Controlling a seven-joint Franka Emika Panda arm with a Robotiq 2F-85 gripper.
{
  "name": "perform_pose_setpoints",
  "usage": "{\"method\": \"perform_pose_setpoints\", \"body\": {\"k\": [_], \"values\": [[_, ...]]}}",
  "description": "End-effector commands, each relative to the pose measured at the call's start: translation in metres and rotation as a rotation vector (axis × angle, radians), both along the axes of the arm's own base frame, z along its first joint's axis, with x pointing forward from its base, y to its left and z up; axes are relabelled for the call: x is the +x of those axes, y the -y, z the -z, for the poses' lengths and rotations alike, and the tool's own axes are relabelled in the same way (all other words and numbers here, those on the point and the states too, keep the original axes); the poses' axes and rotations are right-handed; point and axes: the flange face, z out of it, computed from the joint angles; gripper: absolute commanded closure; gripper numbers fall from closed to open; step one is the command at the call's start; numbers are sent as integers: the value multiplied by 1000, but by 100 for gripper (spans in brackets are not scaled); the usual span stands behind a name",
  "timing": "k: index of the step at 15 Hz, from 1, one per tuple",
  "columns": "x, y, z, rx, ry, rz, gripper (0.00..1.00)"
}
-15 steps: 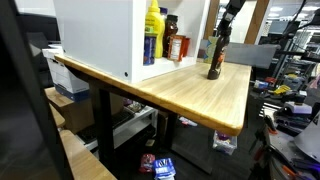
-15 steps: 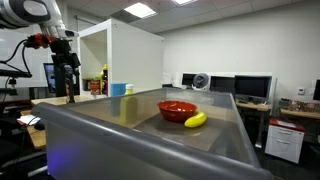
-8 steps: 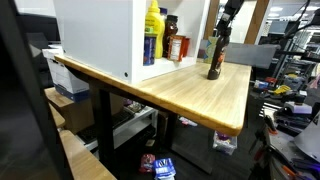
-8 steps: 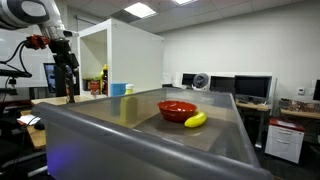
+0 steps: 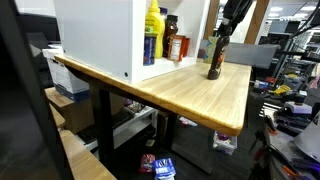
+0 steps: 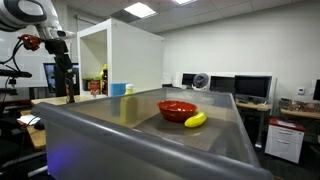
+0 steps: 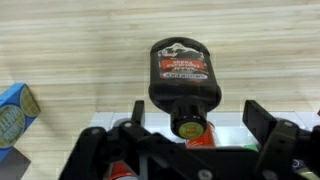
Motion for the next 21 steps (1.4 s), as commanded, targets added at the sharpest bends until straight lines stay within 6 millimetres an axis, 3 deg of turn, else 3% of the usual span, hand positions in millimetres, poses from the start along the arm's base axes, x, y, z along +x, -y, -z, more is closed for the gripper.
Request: {"method": "perform_pose_setpoints", "body": {"k": [1, 8, 19, 21], "values": [[-12, -5, -9, -30, 17, 74, 0], [-20, -8, -17, -17, 32, 87, 0], [-14, 12, -16, 10, 24, 121, 0], [-14, 13, -16, 11, 24, 120, 13]]}}
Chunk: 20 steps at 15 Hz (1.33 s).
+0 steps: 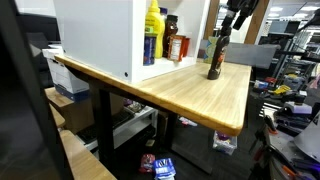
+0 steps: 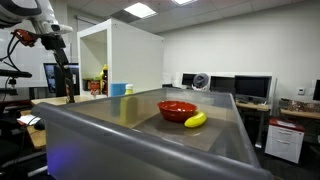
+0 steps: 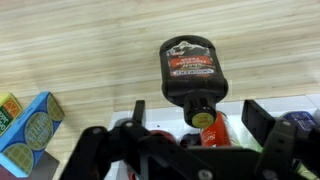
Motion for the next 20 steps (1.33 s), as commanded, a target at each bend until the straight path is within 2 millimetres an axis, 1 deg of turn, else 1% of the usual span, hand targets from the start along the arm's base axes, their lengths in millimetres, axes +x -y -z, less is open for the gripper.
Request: {"method": "perform_pose_setpoints", "body": {"k": [1, 2, 3, 8, 10, 14, 15, 20], "values": [[-1, 6, 1, 5, -7, 12, 25], [-1, 6, 2, 6, -6, 9, 29], [0, 6, 2, 5, -7, 10, 31], [0, 4, 4, 9, -6, 3, 56], [1, 4, 5, 12, -10, 2, 70], [2, 1, 7, 17, -10, -3, 88], [2, 1, 6, 18, -9, -2, 92], [2, 1, 2, 34, 21, -13, 92]]}}
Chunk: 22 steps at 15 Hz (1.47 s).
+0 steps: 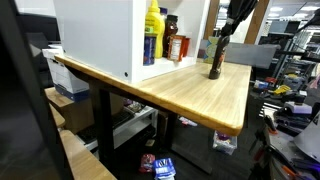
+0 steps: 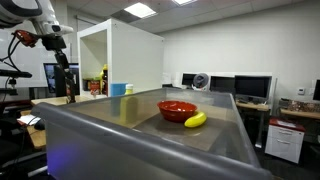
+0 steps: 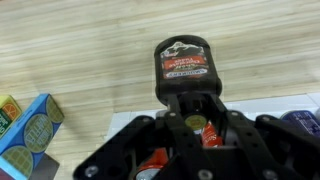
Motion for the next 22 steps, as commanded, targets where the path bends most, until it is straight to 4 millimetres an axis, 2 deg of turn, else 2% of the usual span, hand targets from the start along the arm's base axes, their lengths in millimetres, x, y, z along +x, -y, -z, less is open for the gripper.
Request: {"method": "perform_pose_setpoints", "body": {"k": [1, 11, 22], "values": [[3, -1, -2, 23, 32, -20, 92], [44, 2, -10, 26, 64, -33, 92], [77, 12, -37, -44, 48, -45, 92]]}}
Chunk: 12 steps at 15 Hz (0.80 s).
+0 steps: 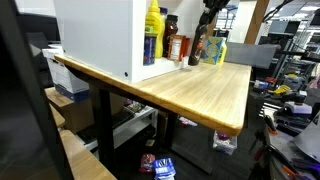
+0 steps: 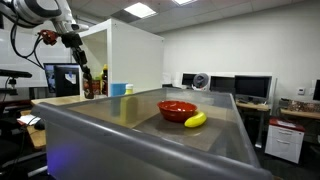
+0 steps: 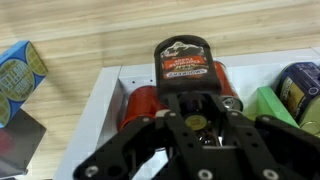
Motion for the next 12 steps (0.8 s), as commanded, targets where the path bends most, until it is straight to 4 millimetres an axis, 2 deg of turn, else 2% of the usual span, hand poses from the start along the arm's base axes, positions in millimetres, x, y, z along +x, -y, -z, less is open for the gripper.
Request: {"method": "perform_pose_setpoints", "body": {"k": [1, 12], "values": [[12, 5, -13, -47, -11, -6, 92], [34, 7, -20, -39, 19, -1, 92]]}}
